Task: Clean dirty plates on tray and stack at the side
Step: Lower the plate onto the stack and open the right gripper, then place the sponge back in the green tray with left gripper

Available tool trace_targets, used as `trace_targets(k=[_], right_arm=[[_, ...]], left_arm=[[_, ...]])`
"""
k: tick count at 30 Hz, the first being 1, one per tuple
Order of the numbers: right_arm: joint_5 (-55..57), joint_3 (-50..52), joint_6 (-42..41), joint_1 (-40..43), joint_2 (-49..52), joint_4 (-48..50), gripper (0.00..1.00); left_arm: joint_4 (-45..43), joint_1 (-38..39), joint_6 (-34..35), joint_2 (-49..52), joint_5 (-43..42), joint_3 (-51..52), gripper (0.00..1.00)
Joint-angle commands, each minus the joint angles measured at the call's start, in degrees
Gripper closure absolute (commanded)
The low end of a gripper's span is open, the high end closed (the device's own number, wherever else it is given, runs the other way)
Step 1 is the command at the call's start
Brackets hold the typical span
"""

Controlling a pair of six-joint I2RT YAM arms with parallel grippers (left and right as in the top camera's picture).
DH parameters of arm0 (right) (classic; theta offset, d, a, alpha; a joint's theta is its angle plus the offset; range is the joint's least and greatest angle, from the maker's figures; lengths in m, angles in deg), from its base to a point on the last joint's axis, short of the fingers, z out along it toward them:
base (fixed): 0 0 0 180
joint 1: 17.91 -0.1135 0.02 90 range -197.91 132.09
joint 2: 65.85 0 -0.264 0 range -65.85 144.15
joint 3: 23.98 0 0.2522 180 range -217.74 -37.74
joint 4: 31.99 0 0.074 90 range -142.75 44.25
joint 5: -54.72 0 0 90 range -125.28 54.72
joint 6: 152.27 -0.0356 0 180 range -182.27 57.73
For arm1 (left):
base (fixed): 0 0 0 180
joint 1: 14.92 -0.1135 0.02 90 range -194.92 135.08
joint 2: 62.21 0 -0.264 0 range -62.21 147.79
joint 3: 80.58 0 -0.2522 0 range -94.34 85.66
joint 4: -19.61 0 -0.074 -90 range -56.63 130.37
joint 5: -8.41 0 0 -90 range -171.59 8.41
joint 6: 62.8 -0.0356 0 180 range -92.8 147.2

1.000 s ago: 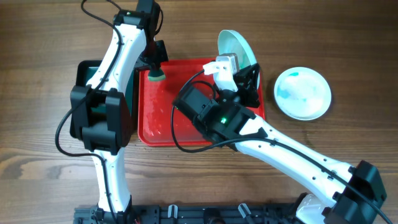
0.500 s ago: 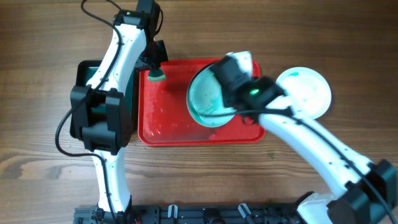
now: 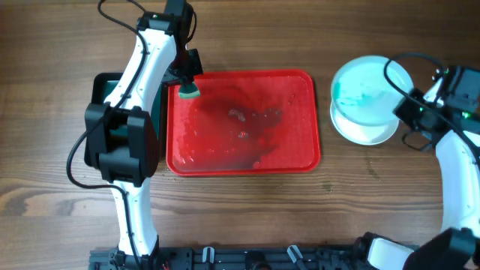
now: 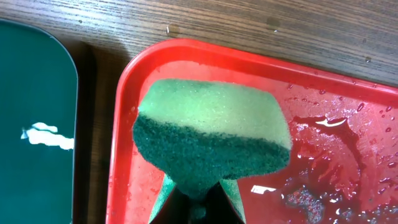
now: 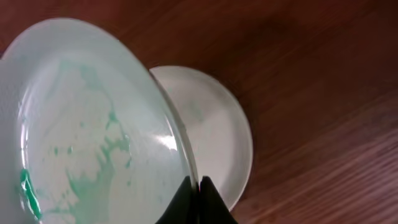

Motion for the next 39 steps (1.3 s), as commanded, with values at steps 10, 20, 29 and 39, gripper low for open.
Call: trace_targets(k=[10,20,29,39], right_arm=[[-3.76,4.66,-1.27,1.81,13.99,6.67,0.43],[-13.99,-8.28,8.11,-8.24,3.23,-6.03,0.22],[-12.66,-8.26,9.16,-19.37,3.41,-5.20,0.21],[-12.85,-11.19,9.25,-19.37,1.95,-9.46,0.20]], left_arm=[[0.22,0.11,0.74,-1.11,0.50,0.39,0.96],[18.21,-11.06,-14.80,-11.61,2.40,0.04,0.96],[-7.28,-20.46,-14.73,-11.56,2.54,28.44,0.96],[0.85,-20.44,-13.88,-18.16,2.45,17.79,0.00]])
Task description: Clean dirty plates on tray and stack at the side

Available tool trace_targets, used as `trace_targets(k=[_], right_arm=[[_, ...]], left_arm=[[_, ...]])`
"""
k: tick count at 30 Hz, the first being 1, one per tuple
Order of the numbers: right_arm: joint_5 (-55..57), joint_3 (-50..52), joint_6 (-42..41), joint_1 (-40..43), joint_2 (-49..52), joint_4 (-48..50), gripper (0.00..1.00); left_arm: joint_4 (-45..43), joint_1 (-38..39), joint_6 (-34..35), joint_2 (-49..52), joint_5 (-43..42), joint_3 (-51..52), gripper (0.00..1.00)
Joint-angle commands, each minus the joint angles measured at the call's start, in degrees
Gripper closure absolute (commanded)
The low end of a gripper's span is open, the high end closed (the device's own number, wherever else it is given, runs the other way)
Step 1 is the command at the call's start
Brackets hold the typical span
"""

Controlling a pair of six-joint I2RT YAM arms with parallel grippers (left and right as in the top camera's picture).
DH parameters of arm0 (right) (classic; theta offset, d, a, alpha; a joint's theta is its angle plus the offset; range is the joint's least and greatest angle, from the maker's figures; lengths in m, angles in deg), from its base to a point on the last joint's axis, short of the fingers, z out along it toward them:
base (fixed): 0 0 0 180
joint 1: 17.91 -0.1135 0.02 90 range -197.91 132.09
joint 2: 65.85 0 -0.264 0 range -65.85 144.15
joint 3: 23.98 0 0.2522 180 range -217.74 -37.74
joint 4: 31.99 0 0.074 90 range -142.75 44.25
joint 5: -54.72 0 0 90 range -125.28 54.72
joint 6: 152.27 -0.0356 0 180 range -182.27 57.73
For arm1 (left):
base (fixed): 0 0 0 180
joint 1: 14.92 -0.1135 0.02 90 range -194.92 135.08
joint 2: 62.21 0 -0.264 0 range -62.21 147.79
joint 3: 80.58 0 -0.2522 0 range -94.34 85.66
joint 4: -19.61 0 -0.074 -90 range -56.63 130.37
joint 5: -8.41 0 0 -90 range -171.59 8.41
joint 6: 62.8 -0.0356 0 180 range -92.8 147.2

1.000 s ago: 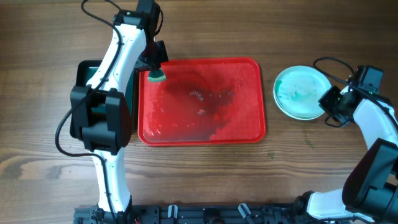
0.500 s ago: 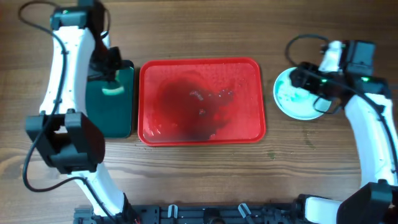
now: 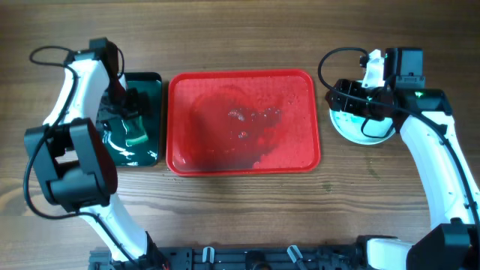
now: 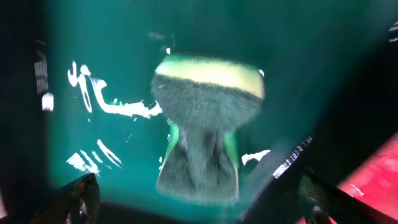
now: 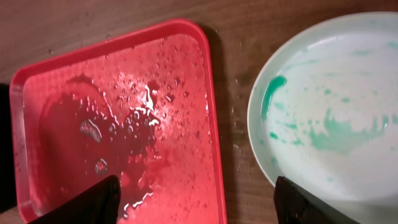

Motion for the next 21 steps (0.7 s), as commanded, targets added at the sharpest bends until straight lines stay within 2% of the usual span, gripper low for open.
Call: trace_targets(k=[1,3,5,8,9,13,15,21], right_arm=[[-0.07,-5.07,1.55,-0.02,-2.60,-2.91,0.20],[1.75,-9.55,1.68,0.00,-4.66,-6.43,0.20],[2.05,-15.06,3.58,0.04,-8.26,-10.84,0.20],[2.03,-21.09,5.60,0.04,-14.56,-15.02,0.20],[2.03,-22.01,5.57,0.04,-16.85,-15.08,0.00],[1.99,-22.29,5.31,0.02,-26.91,-15.52,0.00],[2.03,-22.27,0.39,0.02,-33.35,-15.78,0.00],[9.81,-21.94,2.73,0.04,-37.40,-20.33,0.00]], left_arm=[[3.72,-0.02,3.43,-9.49,0.04,-9.55,0.00],[4.22,-0.04,7.65,-14.64,-0.76,-11.39,0.00],[4.22,-0.04,7.58,-19.71,-0.76,-11.39,0.00],[3.13,-0.02,8.70,-21.64,-3.21,-11.39,0.00],[3.15,-0.04,8.68,-21.62,-3.17,-11.39,0.00],[3.15,-0.09,8.68,-21.62,-3.17,-11.39,0.00],[3.15,-0.09,8.68,-21.62,-3.17,-11.39,0.00],[3.15,-0.09,8.68,-21.62,-3.17,-11.39,0.00]])
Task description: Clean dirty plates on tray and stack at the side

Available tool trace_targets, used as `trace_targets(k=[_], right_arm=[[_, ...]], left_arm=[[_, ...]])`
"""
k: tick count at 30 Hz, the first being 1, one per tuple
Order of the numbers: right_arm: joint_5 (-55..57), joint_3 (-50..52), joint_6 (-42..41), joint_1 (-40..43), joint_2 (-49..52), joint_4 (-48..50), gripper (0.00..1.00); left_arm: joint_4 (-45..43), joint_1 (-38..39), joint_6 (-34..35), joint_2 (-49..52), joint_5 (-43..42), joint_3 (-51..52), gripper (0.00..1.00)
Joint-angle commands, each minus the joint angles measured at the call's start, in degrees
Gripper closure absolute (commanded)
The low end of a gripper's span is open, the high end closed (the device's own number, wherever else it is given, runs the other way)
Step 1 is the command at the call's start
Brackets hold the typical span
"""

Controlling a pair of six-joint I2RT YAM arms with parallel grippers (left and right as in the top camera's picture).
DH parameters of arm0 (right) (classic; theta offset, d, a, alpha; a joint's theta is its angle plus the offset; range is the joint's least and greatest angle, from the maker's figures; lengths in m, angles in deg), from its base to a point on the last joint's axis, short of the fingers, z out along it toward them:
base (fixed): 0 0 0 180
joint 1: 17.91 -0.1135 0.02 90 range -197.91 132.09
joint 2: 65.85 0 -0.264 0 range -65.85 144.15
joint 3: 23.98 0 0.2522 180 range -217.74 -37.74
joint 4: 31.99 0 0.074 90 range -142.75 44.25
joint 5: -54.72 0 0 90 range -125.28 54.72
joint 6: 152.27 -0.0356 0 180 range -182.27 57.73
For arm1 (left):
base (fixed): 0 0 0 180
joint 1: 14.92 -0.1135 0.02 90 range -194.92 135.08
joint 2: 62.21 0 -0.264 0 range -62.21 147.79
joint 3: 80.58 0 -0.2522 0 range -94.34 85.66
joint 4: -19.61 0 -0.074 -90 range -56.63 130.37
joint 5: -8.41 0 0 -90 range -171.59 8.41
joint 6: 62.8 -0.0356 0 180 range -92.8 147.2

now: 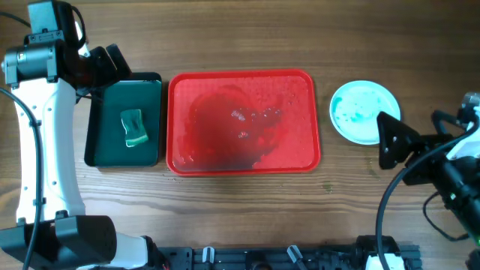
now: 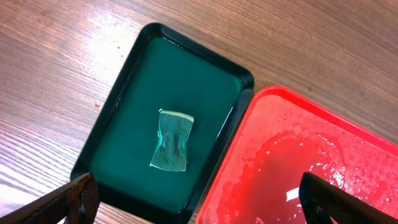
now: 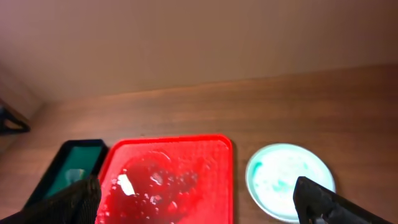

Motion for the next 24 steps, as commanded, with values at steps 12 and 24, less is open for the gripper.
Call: trace_targets(k=[12,24], right_arm=[[-2.73,65.81,8.96,-1.79,-31.67,62.90,0.00],[-1.27,87.84,5.84,-4.48,-46.69,66.51,0.00]], left_arm=[[-0.11,-0.11,0.94,0.09,-0.90,-0.15,0.00],[-0.11,-0.11,0.96,0.09,-0.90,-0.15,0.00]])
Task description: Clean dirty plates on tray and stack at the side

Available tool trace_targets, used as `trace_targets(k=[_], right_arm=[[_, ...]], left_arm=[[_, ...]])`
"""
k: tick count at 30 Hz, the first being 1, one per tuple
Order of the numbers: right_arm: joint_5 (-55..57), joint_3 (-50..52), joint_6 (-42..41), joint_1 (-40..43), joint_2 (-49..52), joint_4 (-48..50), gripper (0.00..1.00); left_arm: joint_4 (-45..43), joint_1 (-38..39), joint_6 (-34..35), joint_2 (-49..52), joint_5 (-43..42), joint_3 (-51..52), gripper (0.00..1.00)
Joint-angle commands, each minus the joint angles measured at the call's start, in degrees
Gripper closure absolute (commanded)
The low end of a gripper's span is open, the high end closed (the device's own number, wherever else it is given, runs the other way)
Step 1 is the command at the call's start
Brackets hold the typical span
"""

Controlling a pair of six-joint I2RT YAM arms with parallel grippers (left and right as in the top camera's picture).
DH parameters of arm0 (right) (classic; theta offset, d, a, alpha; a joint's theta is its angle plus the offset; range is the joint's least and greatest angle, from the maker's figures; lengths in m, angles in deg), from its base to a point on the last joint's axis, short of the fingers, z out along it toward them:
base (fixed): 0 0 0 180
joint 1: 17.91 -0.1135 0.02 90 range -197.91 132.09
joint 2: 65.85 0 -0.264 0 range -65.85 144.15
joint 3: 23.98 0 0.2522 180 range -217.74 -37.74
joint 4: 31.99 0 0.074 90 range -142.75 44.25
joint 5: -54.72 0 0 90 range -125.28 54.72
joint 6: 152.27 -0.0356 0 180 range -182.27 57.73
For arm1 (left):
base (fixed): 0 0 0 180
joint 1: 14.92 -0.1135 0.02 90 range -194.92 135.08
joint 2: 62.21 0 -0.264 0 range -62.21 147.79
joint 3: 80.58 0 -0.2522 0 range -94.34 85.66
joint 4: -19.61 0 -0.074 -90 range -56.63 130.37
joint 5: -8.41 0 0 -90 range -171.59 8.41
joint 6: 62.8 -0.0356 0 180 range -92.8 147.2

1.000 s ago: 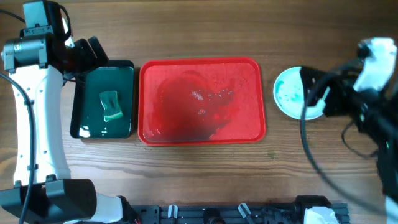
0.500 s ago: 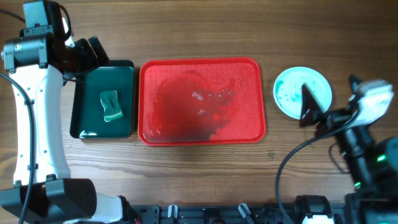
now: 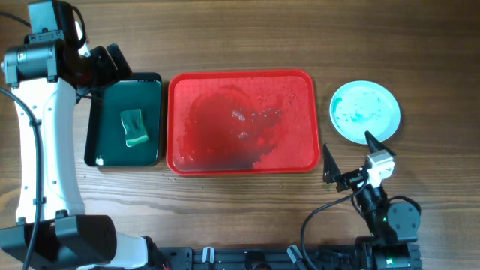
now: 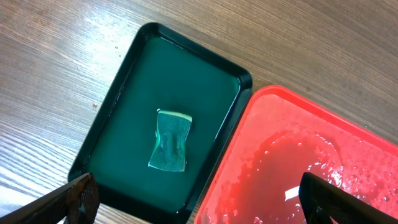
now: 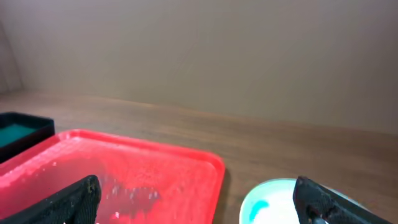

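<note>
The red tray (image 3: 244, 120) is wet and carries no plates. Right of it, a white plate (image 3: 365, 112) smeared with green rests on the table; whether another plate lies under it cannot be told. A green sponge (image 3: 133, 127) sits in the dark green basin (image 3: 150, 82) left of the tray. High above the basin's far left corner, my left gripper (image 3: 101, 70) is open and empty. My right gripper (image 3: 349, 154) is open and empty, low near the table's front, just in front of the plate (image 5: 273, 202) and the tray's corner (image 5: 211, 165).
Wooden table (image 3: 240, 37) all round. The right arm's base and cable (image 3: 382, 214) are folded at the front right. The left arm (image 3: 41, 150) runs along the left edge. A plain wall (image 5: 199, 56) stands behind the table.
The right arm has moved from the table's right edge to the front right, with its gripper now low and facing the back wall. The left gripper, sponge and plate stay put.
First my left gripper held the sponge over the tray's far left corner, and my right held a smeared plate by its rim above another plate. Then the sponge was in the basin and the plate lay flat, both grippers open. Both arms have since drawn back.
</note>
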Motion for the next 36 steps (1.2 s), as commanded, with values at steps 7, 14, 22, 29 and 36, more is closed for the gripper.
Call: trace_targets(k=[7,14,22,29,36], right_arm=[[0.48,0.09,-6.05,-0.24,1.44,0.09,0.00],[0.48,0.09,-6.05,-0.24,1.44,0.09,0.00],[0.46,0.09,-6.08,-0.24,1.44,0.09,0.00],[0.48,0.09,-6.08,-0.24,1.44,0.09,0.00],[0.46,0.09,-6.08,-0.24,1.44,0.09,0.00]], left_arm=[[-0.02,-0.11,0.94,0.00,-0.50,-0.15,0.00],[-0.02,-0.11,0.94,0.00,-0.50,-0.15,0.00],[-23.87,7.98,3.04,-14.64,1.05,14.62,0.00],[-59.54,10.38,3.08,-55.39,-1.14,66.99,0.00],[-70.60,9.16,3.02,-84.54,-0.79,94.68,0.00]])
